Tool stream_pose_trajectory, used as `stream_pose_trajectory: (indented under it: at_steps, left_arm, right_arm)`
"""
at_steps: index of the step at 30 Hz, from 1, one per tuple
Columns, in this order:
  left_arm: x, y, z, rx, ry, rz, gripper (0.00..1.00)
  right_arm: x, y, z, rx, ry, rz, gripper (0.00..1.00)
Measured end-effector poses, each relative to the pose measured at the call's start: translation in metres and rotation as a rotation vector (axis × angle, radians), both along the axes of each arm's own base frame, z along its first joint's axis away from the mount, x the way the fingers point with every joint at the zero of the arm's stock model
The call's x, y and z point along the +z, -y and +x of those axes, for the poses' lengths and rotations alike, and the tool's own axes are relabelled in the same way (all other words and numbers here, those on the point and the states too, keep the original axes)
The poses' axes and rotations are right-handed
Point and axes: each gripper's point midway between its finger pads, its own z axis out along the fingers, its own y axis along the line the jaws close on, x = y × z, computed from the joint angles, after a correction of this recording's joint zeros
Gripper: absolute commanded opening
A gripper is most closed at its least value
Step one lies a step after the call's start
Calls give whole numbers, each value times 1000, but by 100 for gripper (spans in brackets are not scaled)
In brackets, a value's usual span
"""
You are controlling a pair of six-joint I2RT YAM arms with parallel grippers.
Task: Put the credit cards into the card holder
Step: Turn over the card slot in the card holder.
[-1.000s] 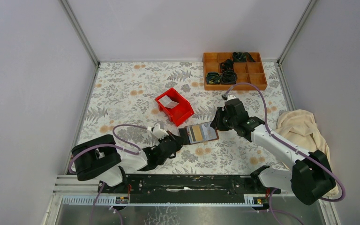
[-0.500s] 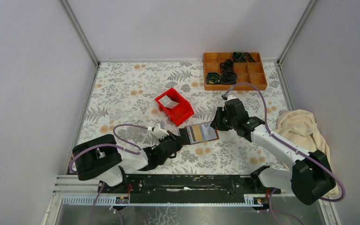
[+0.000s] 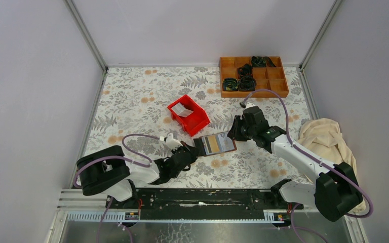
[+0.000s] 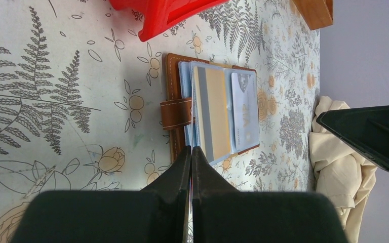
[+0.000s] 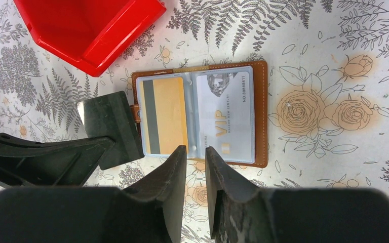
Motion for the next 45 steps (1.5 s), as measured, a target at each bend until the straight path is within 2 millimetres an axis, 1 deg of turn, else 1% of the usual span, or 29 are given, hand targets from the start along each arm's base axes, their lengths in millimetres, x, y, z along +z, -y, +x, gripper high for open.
stream_pose_trajectory:
  at_steps: [10,16,20,27,35,45]
  left_arm:
    - [0,2,-3,-9,-6,3,0]
    - [10,4,-4,-11,5,-23,0]
    - [12,4,-5,-15,6,-25,0]
    - [10,4,-6,-13,0,-19,0]
    - [1,2,-6,-9,-14,0,0]
    - [-6,1,-7,-6,-24,14,0]
  right_arm:
    - [0,1,1,-4,1,0,27]
    - [0,1,1,-4,1,0,27]
    - [0,1,1,-4,1,0,27]
    - [0,1,1,-4,1,0,27]
    - [0,1,1,-5,1,0,27]
    - [0,1,1,-5,1,0,27]
